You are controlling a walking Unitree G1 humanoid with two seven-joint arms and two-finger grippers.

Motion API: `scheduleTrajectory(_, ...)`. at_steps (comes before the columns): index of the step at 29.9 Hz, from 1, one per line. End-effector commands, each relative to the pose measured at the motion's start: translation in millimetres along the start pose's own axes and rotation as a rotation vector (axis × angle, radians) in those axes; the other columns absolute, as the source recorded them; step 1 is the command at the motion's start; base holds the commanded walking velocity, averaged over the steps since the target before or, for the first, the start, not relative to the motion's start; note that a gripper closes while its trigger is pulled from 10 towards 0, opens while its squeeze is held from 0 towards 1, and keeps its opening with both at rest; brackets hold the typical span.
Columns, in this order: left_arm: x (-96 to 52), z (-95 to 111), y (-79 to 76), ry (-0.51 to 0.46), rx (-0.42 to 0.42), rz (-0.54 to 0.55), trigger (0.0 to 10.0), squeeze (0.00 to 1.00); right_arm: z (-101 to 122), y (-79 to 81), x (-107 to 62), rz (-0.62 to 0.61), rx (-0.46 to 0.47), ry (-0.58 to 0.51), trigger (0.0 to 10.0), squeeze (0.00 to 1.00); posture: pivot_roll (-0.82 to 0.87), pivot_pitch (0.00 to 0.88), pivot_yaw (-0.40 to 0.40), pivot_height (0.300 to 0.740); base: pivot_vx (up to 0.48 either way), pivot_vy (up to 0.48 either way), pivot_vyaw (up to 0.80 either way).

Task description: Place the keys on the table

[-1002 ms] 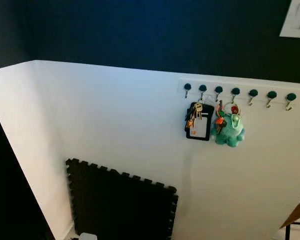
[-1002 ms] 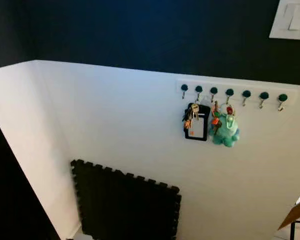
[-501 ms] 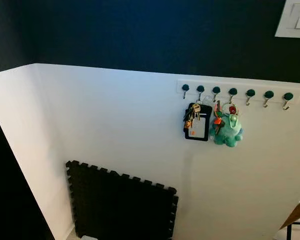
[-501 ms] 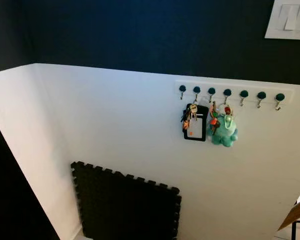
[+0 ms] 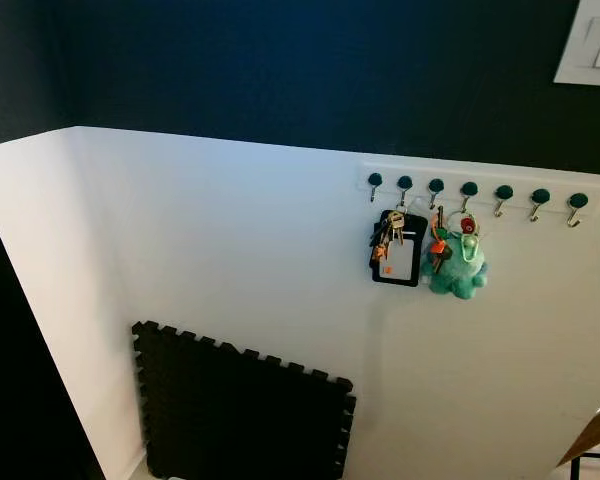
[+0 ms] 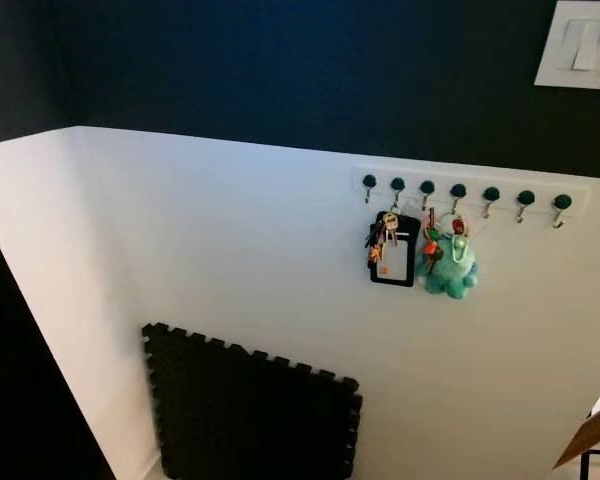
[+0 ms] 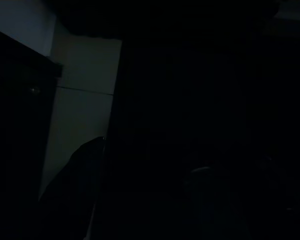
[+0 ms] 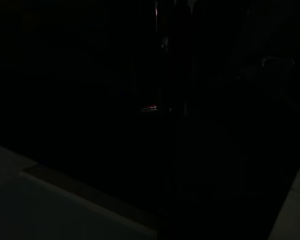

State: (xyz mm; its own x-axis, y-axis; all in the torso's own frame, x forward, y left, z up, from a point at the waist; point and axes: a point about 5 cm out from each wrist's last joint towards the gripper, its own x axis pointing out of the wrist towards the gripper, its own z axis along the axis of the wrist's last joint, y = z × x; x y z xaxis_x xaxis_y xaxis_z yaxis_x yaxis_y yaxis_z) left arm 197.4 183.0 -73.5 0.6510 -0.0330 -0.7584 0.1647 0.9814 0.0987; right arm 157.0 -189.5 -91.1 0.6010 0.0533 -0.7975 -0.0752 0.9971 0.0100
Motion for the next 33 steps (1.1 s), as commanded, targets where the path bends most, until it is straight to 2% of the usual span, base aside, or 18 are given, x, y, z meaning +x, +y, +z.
scheduleTrajectory(1, -1.0, -6.1, -3.2, 0.016, -0.006, -0.002, 10.0, 0.0, 0.1, -0.4, 0.1, 0.004, -0.012, 0.005, 10.0, 0.0, 0.06, 0.0, -0.029, 0.74, 0.0, 0.0, 0.0)
scheduleTrajectory(8, -1.8, -9.8, -5.7, 0.016, -0.012, 0.007, 10.0, 0.0, 6.4, -6.0, 0.7, 0.002, -0.029, -0.011, 10.0, 0.0, 0.06, 0.0, -0.048, 0.74, 0.0, 0.0, 0.0)
scheduleTrajectory(11, -1.5, -7.2, -4.8, -0.005, -0.065, 0.018, 10.0, 0.0, 5.3, -5.7, 0.5, -0.003, -0.012, -0.012, 10.0, 0.0, 0.06, 0.0, -0.028, 0.74, 0.0, 0.0, 0.0)
scheduleTrajectory(14, -1.0, -5.1, -3.6, -0.011, -0.079, 0.022, 10.0, 0.0, 0.7, -4.9, -0.3, -0.011, 0.012, 0.003, 10.0, 0.0, 0.06, 0.0, -0.023, 0.74, 0.0, 0.0, 0.0)
scheduleTrajectory(18, -0.8, -3.2, -3.1, -0.021, -0.067, 0.014, 10.0, 0.0, -5.6, -4.5, -1.9, -0.016, 0.02, 0.022, 10.0, 0.0, 0.07, 0.0, -0.018, 0.74, 0.0, 0.0, 0.0)
scheduleTrajectory(29, -0.3, -1.9, -0.4, -0.019, -0.069, 0.011, 10.0, 0.0, -5.8, -4.4, -2.2, -0.01, 0.045, 0.012, 10.0, 0.0, 0.06, 0.0, -0.008, 0.74, 0.0, 0.0, 0.0)
scheduleTrajectory(33, -0.4, -1.5, -0.3, -0.022, -0.033, 0.008, 10.0, 0.0, -6.1, -4.4, -2.2, -0.011, 0.047, 0.013, 10.0, 0.0, 0.06, 0.0, -0.008, 0.74, 0.0, 0.0, 0.0)
